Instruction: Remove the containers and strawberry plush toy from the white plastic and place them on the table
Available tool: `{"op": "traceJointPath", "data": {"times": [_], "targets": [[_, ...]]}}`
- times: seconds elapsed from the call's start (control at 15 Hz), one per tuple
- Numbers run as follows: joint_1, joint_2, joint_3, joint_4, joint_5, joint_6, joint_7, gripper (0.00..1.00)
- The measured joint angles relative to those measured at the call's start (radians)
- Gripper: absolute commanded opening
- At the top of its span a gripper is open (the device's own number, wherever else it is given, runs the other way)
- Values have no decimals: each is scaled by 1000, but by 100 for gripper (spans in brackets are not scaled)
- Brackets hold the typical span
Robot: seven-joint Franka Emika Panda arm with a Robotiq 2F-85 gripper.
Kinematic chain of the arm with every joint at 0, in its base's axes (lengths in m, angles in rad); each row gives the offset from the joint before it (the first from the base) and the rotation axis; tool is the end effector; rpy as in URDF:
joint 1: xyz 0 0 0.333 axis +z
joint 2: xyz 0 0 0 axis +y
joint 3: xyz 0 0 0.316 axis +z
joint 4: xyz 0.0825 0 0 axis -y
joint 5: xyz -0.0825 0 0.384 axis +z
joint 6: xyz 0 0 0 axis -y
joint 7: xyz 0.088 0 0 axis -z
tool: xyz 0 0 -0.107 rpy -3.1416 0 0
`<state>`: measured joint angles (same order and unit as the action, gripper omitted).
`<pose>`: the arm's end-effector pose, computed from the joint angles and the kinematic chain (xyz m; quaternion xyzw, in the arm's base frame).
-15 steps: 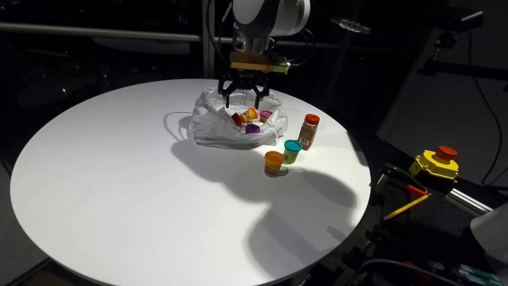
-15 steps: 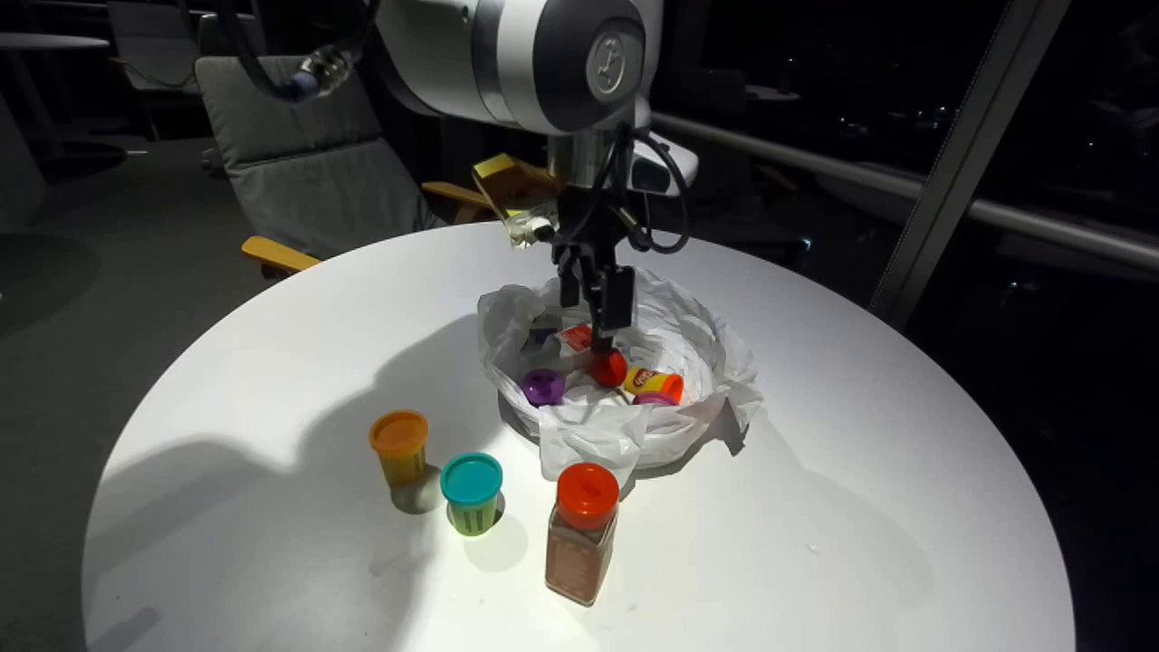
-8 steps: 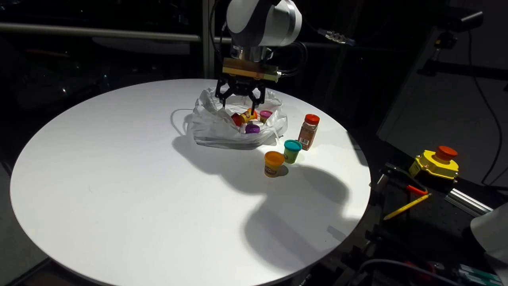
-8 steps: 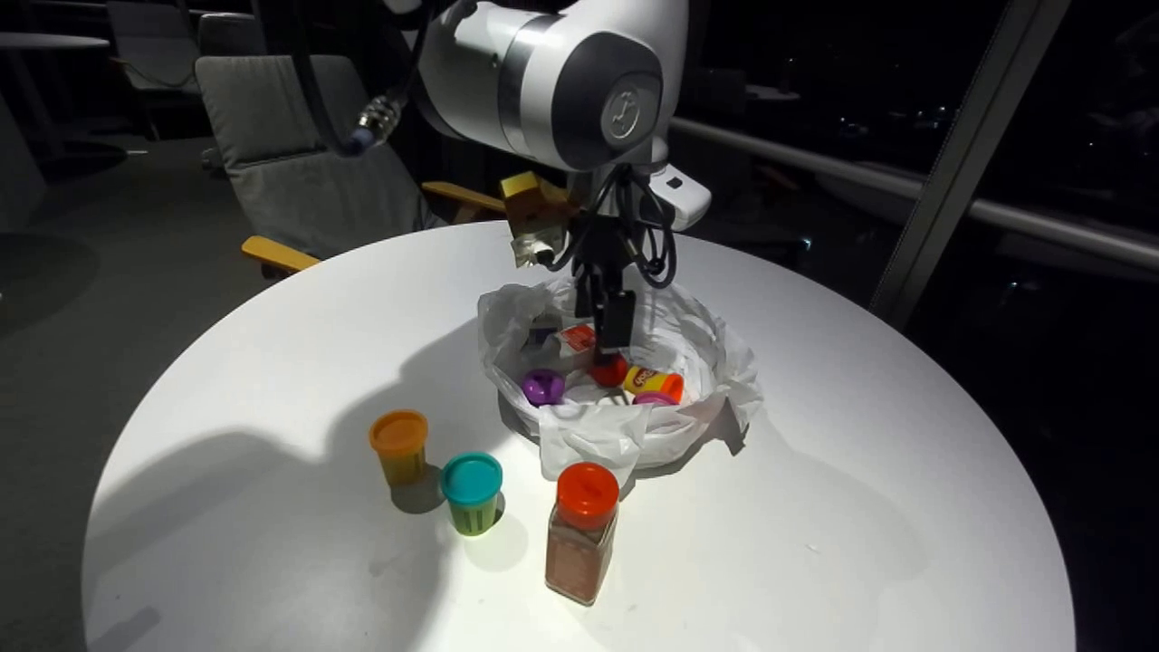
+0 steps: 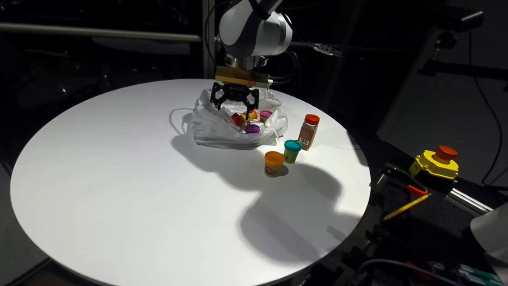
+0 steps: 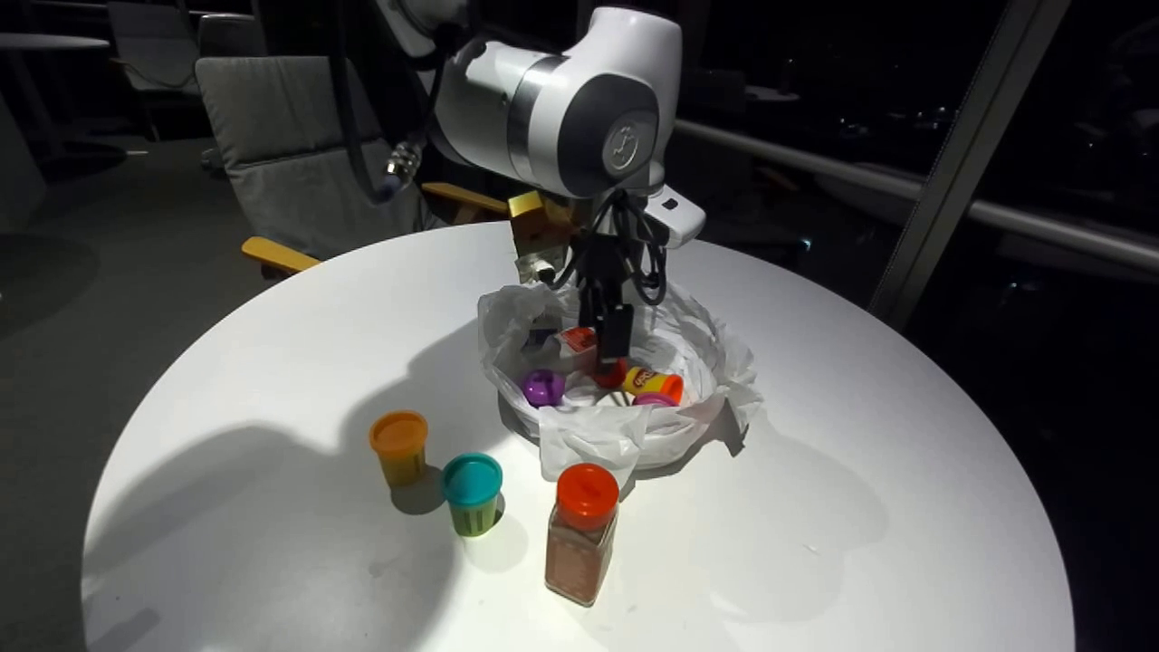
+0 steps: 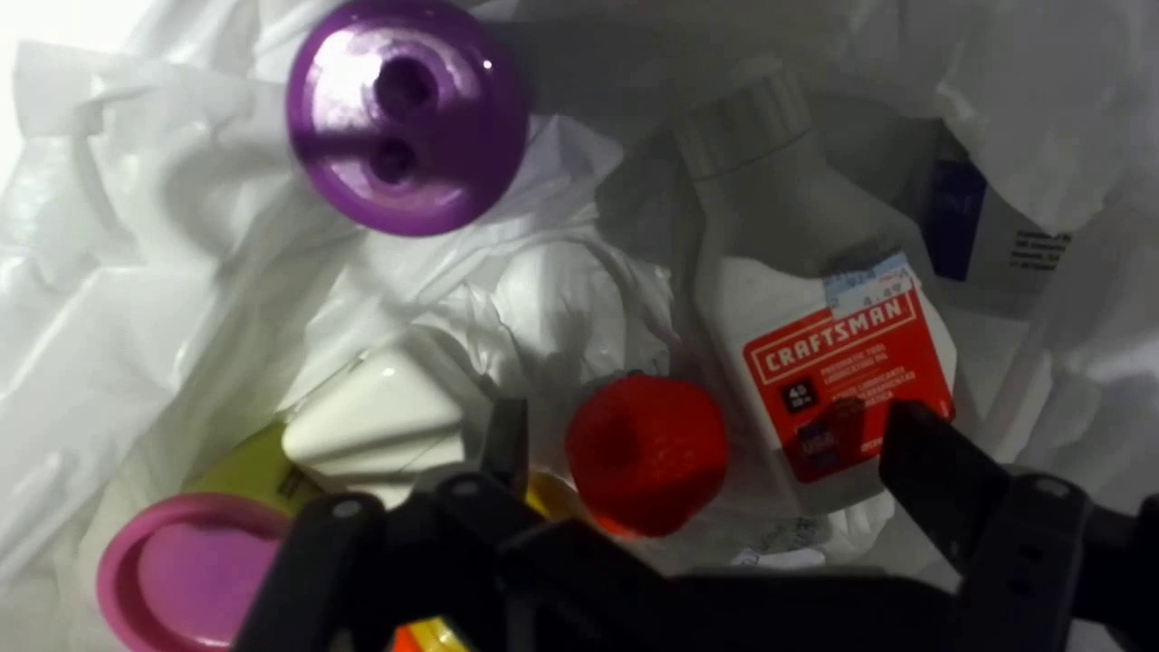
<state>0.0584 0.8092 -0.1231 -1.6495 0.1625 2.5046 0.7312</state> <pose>0.6847 -0.0362 0.1461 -0.9036 0.4275 -0.0240 0.0147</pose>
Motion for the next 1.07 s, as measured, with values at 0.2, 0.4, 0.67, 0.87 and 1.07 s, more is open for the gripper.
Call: {"op": "traceJointPath", "data": {"times": [0.2, 0.4, 0.67, 0.87, 1.07], "targets": [[0, 4, -1, 11, 0, 15, 3, 100], [0, 4, -8, 12, 0, 42, 23, 100], [0, 4, -25, 5, 0, 47, 77, 100], [0, 8, -27, 1, 0, 45, 106, 100], [1, 12, -28, -1, 0, 43, 135, 100]]}}
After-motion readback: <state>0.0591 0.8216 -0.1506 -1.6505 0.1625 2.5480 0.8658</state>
